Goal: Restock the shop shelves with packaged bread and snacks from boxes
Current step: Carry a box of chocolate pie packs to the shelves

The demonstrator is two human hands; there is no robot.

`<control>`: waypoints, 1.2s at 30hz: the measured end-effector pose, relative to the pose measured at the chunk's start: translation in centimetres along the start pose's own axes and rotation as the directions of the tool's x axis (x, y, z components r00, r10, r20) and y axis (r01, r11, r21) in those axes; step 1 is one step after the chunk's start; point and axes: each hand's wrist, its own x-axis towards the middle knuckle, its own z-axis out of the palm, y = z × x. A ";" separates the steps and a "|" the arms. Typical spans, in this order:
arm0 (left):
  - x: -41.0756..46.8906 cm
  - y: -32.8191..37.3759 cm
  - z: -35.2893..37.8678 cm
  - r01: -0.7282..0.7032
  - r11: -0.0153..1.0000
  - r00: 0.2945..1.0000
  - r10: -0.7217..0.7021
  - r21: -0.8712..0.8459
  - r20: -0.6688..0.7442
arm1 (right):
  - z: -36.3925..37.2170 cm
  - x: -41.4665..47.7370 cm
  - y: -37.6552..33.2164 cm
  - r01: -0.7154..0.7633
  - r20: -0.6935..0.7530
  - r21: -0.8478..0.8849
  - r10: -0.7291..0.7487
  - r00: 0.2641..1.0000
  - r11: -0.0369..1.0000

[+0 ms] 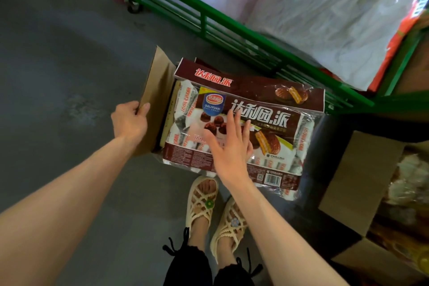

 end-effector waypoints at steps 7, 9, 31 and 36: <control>-1.3 0.6 1.3 0.012 0.998 0.996 -0.007 -0.061 0.085 | -3.3 -1.4 3.1 -0.076 -0.160 -0.012 0.074 0.984 0.997; -1.9 0.6 1.7 0.036 0.992 0.992 -0.021 -0.119 0.123 | -4.6 -1.6 4.2 -0.100 -0.186 -0.001 0.098 0.978 0.995; -4.3 0.7 6.7 0.020 0.999 1.000 -0.021 -0.037 -0.021 | -10.9 -1.6 16.7 -0.395 0.018 0.592 0.479 0.878 0.702; -4.4 0.4 7.8 -0.033 0.997 0.992 0.041 0.070 -0.123 | -10.7 -0.9 18.4 -0.422 0.107 0.659 0.478 0.872 0.622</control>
